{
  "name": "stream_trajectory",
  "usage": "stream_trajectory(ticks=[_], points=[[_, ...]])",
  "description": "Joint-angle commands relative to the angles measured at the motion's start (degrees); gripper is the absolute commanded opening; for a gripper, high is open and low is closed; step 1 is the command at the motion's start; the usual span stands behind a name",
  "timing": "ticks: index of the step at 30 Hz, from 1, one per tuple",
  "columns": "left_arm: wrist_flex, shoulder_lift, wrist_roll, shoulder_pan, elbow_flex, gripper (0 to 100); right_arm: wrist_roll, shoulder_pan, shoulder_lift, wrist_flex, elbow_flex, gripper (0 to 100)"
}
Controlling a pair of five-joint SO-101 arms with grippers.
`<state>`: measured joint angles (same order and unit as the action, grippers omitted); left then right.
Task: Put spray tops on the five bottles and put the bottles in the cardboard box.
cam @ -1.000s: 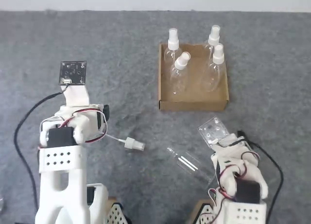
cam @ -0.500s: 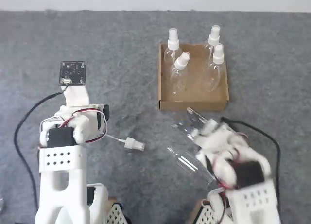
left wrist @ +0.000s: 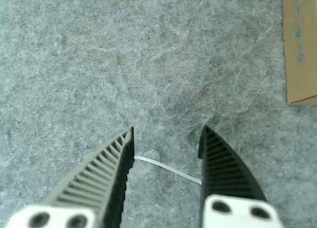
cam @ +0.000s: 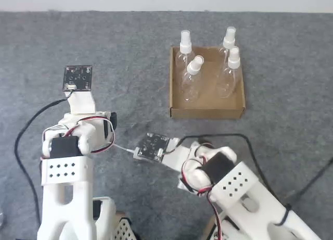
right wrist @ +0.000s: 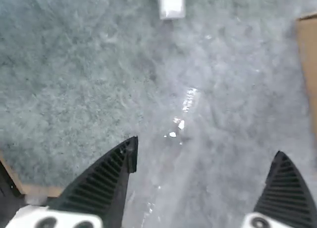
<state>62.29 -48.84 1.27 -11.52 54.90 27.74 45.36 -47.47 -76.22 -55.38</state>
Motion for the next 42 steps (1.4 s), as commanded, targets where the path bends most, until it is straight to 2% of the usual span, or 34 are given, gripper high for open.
stream_trajectory(ticks=[1,8,15,22,25,27,31,33,36,39,42], points=[[-1.76,-1.85,0.53,0.09,-0.22,20,-0.97,0.31,0.22,7.08,-6.24,35.5],[-1.76,-1.85,0.53,0.18,-0.31,20,-0.97,0.13,0.22,9.89,-9.76,34.5],[-1.76,-1.85,0.53,0.18,-0.22,20,-0.97,-4.18,0.31,15.16,-14.33,17.3],[-1.76,-1.85,0.44,0.09,-0.13,20,-0.62,-9.54,-0.4,15.69,-15.3,14.7],[-1.76,-1.85,0.26,0.0,-0.13,20,-0.26,-17.8,-0.4,12.26,-11.16,6.3],[-1.76,-1.85,-0.79,0.26,-0.31,19,2.81,-25.36,-0.4,7.34,-5.71,1.7],[-1.05,-1.76,-9.14,0.35,-1.71,19,9.14,-41.45,-0.4,-5.05,7.82,0.8],[0.79,-1.76,-11.87,0.35,-3.47,19,13.63,-49.36,-0.4,-8.04,12.57,0.8],[5.45,-1.67,-16.44,1.49,-6.29,19,20.4,-60.79,0.31,-6.11,14.33,0.8],[12.04,-1.67,-24.97,6.95,-7.43,19,25.32,-70.46,1.1,-3.21,13.8,0.9],[16.26,-1.67,-25.85,12.66,-7.43,19,27.96,-76.7,5.49,1.63,13.63,0.9]])
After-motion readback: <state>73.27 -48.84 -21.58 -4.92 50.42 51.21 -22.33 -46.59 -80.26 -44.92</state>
